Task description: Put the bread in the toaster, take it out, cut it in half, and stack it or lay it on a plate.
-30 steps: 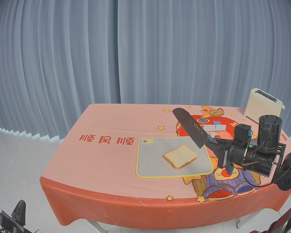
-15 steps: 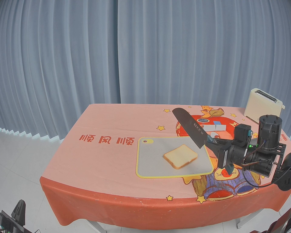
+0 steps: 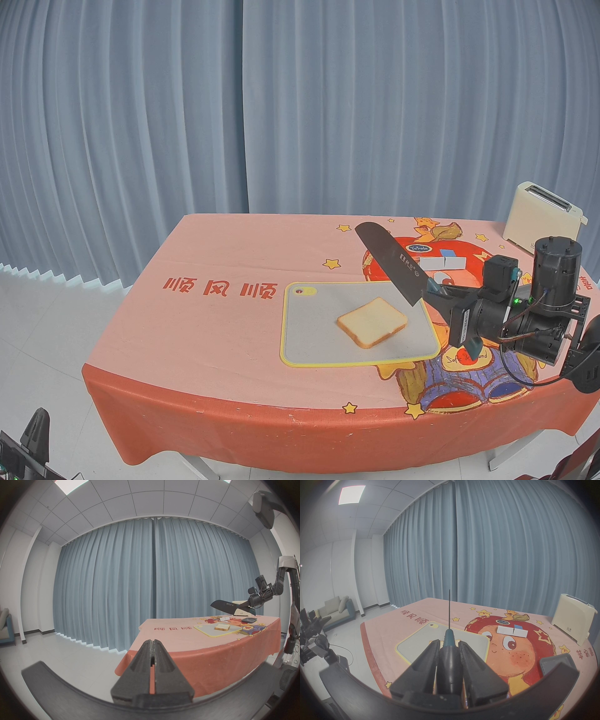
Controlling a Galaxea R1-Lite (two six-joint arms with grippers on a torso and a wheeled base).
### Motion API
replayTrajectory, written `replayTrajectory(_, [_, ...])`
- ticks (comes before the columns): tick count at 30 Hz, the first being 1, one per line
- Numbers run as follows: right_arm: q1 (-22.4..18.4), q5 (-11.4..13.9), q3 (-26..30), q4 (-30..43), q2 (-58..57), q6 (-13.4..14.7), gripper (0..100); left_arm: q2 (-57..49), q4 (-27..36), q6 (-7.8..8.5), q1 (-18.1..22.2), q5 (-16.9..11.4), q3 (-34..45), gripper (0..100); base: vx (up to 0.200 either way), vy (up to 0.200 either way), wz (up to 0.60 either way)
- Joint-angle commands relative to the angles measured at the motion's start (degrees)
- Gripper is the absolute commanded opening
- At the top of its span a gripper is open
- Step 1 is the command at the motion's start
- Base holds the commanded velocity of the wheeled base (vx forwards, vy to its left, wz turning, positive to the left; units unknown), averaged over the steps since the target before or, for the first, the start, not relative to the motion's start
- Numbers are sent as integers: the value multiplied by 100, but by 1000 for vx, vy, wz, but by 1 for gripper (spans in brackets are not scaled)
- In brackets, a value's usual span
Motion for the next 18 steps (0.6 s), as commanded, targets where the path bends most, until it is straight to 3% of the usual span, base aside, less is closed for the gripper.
replayTrajectory(1, [2,0,2,-2,-1,-1,0,-14,-548,-14,0,3,101,0,0,0,0])
replayTrajectory(3, [2,0,2,-2,-1,-10,0,-14,-821,-5,0,3,101,0,0,0,0])
replayTrajectory(12, [11,-9,2,-2,-45,-10,0,-14,-812,57,0,-6,101,0,0,0,0])
replayTrajectory(18, [2,0,2,6,-115,-36,0,-93,-1164,145,-9,-23,101,0,0,0,0])
